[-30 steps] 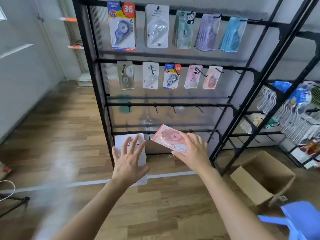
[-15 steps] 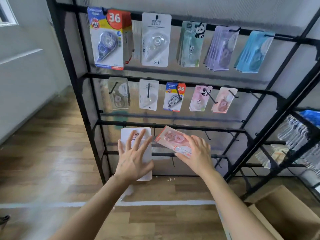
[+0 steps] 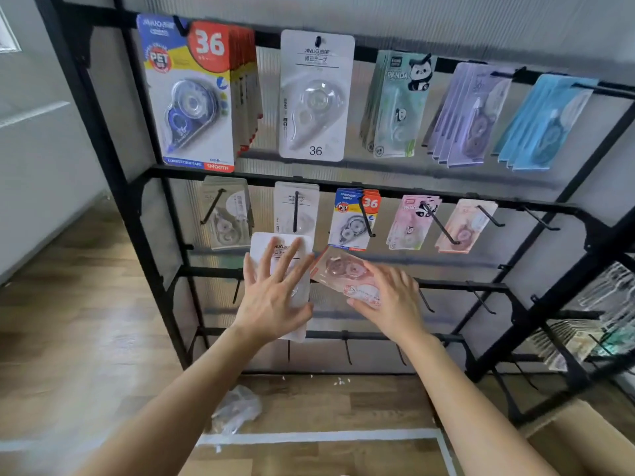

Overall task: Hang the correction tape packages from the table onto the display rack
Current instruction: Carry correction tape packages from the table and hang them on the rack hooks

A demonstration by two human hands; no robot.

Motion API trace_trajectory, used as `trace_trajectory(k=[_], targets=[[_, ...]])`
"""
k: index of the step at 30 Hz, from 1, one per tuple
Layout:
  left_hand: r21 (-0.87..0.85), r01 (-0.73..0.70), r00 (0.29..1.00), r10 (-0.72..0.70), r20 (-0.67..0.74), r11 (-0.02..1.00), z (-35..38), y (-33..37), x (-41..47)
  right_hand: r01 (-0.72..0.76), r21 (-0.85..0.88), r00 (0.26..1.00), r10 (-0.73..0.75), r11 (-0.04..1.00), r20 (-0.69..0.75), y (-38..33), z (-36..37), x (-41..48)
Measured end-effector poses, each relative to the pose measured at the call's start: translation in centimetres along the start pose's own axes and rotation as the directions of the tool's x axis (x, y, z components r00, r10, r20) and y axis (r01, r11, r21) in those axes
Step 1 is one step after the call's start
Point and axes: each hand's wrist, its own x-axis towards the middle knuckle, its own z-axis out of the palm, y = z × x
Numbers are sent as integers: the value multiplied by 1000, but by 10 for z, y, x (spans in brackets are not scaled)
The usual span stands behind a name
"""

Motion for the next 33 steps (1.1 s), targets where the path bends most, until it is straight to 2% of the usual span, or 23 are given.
trace_trajectory(k=[14,22,27,30,33], targets=[[28,-45,998,46,-38,999,16,3,29,49,22,998,-50,999,25,17,21,29],[191,13,992,-36,117,982,31,-9,43,58,35,997,-60,998,44,18,23,33],[91,15,998,-20,58,996,39,-14,61,76,34,997,-76,997,11,27,25,35],[128,43,998,-49,38,991,50,-19,71,84,36,996,-85,996,20,37,26,35],[140,70,994,-81,78,988,59,-28,92,106,34,993,-107,994,49,50,27,42]])
